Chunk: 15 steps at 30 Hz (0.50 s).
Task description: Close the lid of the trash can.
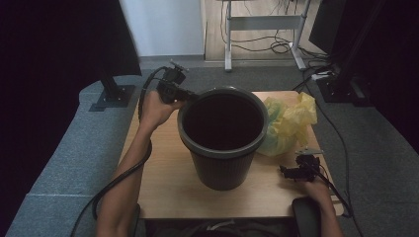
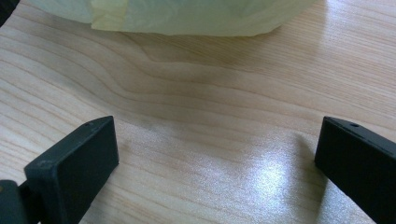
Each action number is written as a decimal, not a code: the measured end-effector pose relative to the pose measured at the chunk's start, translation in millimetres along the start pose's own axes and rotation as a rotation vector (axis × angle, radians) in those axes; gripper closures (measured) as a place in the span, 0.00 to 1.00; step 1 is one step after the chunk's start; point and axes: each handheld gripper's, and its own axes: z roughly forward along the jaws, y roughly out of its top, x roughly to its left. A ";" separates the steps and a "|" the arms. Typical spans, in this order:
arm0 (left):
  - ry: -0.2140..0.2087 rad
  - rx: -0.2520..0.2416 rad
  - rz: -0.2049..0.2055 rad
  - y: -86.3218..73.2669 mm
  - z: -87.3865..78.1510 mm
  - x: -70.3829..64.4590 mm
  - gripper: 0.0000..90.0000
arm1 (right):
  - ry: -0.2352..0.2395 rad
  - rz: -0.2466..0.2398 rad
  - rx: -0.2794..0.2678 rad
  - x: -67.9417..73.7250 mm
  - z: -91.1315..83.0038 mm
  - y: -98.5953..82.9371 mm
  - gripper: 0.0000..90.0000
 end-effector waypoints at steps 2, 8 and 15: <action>-0.002 -0.002 -0.005 -1.2 -1.7 0.8 0.87 | 0.000 0.001 0.000 0.0 0.0 0.0 0.00; 0.022 0.015 0.006 -1.6 -0.1 -3.6 0.87 | -0.001 0.002 0.001 0.1 -0.1 0.0 0.00; 0.024 0.016 0.008 -3.8 5.5 -3.4 0.87 | -0.002 0.001 0.001 0.1 -0.1 0.0 0.00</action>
